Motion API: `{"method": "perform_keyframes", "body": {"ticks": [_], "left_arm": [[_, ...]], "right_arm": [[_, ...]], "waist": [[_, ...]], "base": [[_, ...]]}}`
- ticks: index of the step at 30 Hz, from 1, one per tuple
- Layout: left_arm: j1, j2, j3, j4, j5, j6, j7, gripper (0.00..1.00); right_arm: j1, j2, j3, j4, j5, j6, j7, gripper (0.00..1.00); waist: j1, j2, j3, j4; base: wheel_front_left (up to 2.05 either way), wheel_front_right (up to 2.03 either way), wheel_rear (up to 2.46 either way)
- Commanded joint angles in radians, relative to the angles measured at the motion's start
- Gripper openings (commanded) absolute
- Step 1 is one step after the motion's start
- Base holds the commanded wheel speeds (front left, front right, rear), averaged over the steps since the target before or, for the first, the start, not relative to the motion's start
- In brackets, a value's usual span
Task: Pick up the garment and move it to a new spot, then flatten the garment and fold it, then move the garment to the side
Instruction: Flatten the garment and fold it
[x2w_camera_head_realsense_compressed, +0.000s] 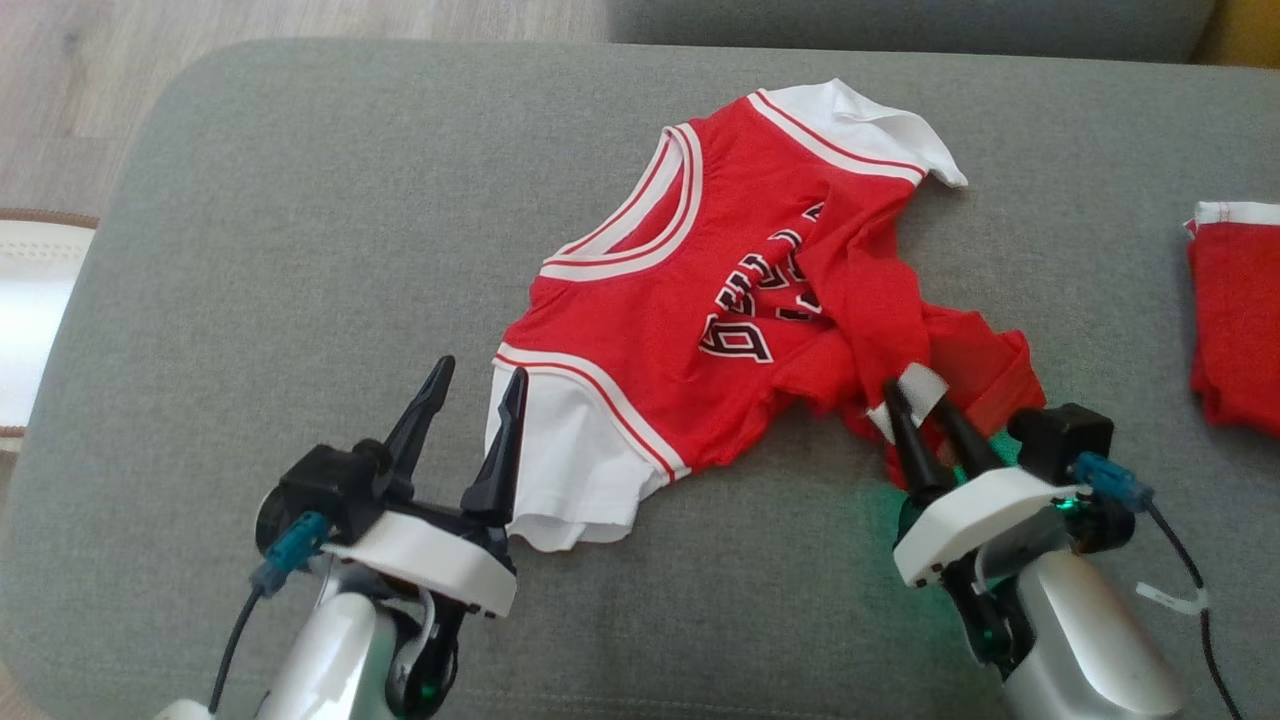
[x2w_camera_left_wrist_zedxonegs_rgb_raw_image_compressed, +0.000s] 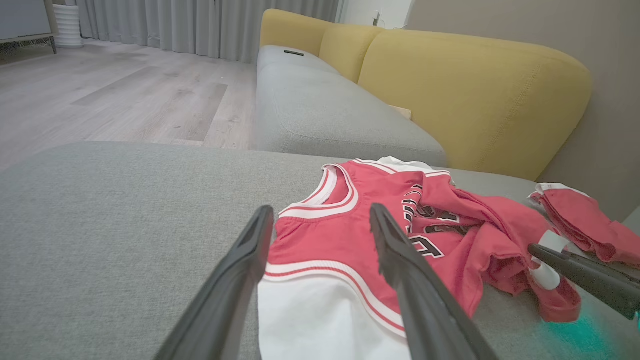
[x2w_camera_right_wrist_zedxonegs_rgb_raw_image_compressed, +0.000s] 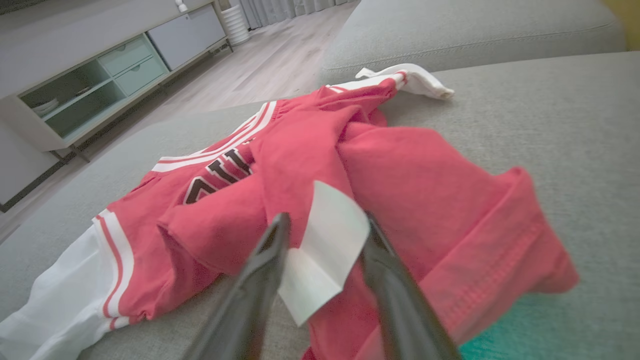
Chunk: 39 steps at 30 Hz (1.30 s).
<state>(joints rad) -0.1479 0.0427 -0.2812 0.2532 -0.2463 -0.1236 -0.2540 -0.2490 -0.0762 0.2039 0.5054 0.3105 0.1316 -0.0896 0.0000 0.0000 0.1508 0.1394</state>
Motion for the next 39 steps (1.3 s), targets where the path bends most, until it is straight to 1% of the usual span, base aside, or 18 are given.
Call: {"method": "perform_keyframes", "body": {"ticks": [1, 5, 8, 13, 15, 17, 18, 20, 21, 22, 23, 26, 28, 32, 35, 36, 37, 39], "left_arm": [[-0.040, 0.008, 0.029, -0.028, 0.003, -0.004, -0.008, 1.00], [-0.035, 0.008, 0.036, -0.025, 0.003, -0.004, -0.008, 1.00], [-0.033, 0.008, 0.033, -0.025, 0.000, -0.004, -0.008, 1.00], [-0.041, 0.008, 0.019, -0.027, -0.007, -0.004, -0.008, 1.00], [-0.047, 0.008, 0.011, -0.028, -0.011, -0.004, -0.008, 1.00], [-0.052, 0.008, 0.003, -0.029, -0.017, -0.003, -0.008, 1.00], [-0.052, 0.008, 0.003, -0.029, -0.017, -0.003, -0.008, 1.00], [-0.055, 0.008, -0.005, -0.030, -0.024, -0.002, -0.008, 1.00], [-0.057, 0.008, -0.008, -0.030, -0.028, -0.001, -0.008, 1.00], [-0.062, 0.008, -0.016, -0.030, -0.033, 0.000, -0.008, 1.00], [-0.064, 0.008, -0.020, -0.030, -0.036, 0.001, -0.008, 1.00], [-0.071, 0.008, -0.029, -0.030, -0.043, 0.002, -0.008, 1.00], [-0.076, 0.008, -0.032, -0.030, -0.044, 0.003, -0.008, 1.00], [-0.086, 0.008, -0.039, -0.030, -0.045, 0.002, -0.008, 1.00], [-0.093, 0.008, -0.040, -0.030, -0.047, 0.002, -0.008, 1.00], [-0.094, 0.008, -0.040, -0.030, -0.047, 0.001, -0.008, 1.00], [-0.095, 0.008, -0.040, -0.030, -0.047, 0.001, -0.008, 1.00], [-0.096, 0.008, -0.042, -0.030, -0.048, 0.001, -0.008, 1.00]], "right_arm": [[-0.035, -0.008, 0.035, -0.020, 0.013, -0.001, 0.000, 0.00], [-0.047, -0.016, 0.019, -0.043, 0.037, -0.001, -0.021, 0.00], [-0.072, -0.043, -0.011, -0.088, 0.024, -0.001, -0.016, 0.00], [-0.158, -0.135, -0.070, -0.193, 0.001, -0.001, 0.064, 0.00], [-0.202, -0.188, -0.087, -0.229, -0.012, -0.001, 0.113, 0.00], [-0.247, -0.242, -0.099, -0.248, -0.028, -0.001, 0.163, 0.00], [-0.247, -0.242, -0.099, -0.248, -0.028, -0.001, 0.163, 0.00], [-0.292, -0.285, -0.106, -0.248, -0.030, -0.001, 0.210, 0.00], [-0.312, -0.307, -0.103, -0.240, -0.034, -0.001, 0.237, 0.00], [-0.351, -0.344, -0.092, -0.214, -0.030, -0.001, 0.286, 0.00], [-0.369, -0.360, -0.083, -0.197, -0.026, -0.001, 0.305, 0.00], [-0.423, -0.407, -0.052, -0.134, -0.026, -0.001, 0.347, 0.00], [-0.468, -0.432, -0.025, -0.086, -0.029, -0.001, 0.355, 0.00], [-0.577, -0.461, 0.034, 0.021, -0.040, -0.001, 0.360, 0.00], [-0.666, -0.448, 0.074, 0.102, -0.038, -0.001, 0.346, 0.00], [-0.693, -0.444, 0.087, 0.128, -0.044, -0.001, 0.331, 0.25], [-0.717, -0.440, 0.093, 0.159, -0.053, -0.001, 0.320, 1.00], [-0.755, -0.430, 0.098, 0.223, -0.075, -0.001, 0.292, 1.00]], "waist": [[0.0000, 0.0000, -0.001, 0.002], [0.0000, 0.0000, -0.010, -0.003], [0.0000, 0.0000, -0.015, -0.008], [0.0000, 0.0000, -0.014, -0.001], [0.0000, 0.0000, -0.009, 0.010], [0.0000, 0.0000, -0.003, 0.025], [0.0000, 0.0000, -0.003, 0.025], [0.0000, 0.0000, 0.003, 0.041], [0.0000, 0.0000, 0.006, 0.049], [0.0000, 0.0000, 0.012, 0.067], [0.0000, 0.0000, 0.015, 0.075], [0.0000, 0.0000, 0.026, 0.101], [0.0000, 0.0000, 0.035, 0.117], [0.0000, 0.0000, 0.054, 0.143], [0.0000, 0.0000, 0.066, 0.156], [0.0000, 0.0000, 0.069, 0.159], [0.0000, 0.0000, 0.071, 0.161], [0.0000, 0.0000, 0.070, 0.164]], "base": [[0.00, 0.00, 0.00], [0.00, 0.00, 0.00], [0.00, 0.00, 0.00], [0.00, 0.00, 0.00], [0.00, 0.00, 0.00], [0.00, 0.00, 0.00], [0.00, 0.00, 0.00], [0.00, 0.00, 0.00], [0.00, 0.00, 0.00], [0.00, 0.00, 0.00], [0.00, 0.00, 0.00], [0.00, 0.00, 0.00], [0.00, 0.00, 0.00], [0.00, 0.00, 0.00], [0.00, 0.00, 0.00], [0.00, 0.00, 0.00], [0.00, 0.00, 0.00], [0.00, 0.00, 0.00]]}}
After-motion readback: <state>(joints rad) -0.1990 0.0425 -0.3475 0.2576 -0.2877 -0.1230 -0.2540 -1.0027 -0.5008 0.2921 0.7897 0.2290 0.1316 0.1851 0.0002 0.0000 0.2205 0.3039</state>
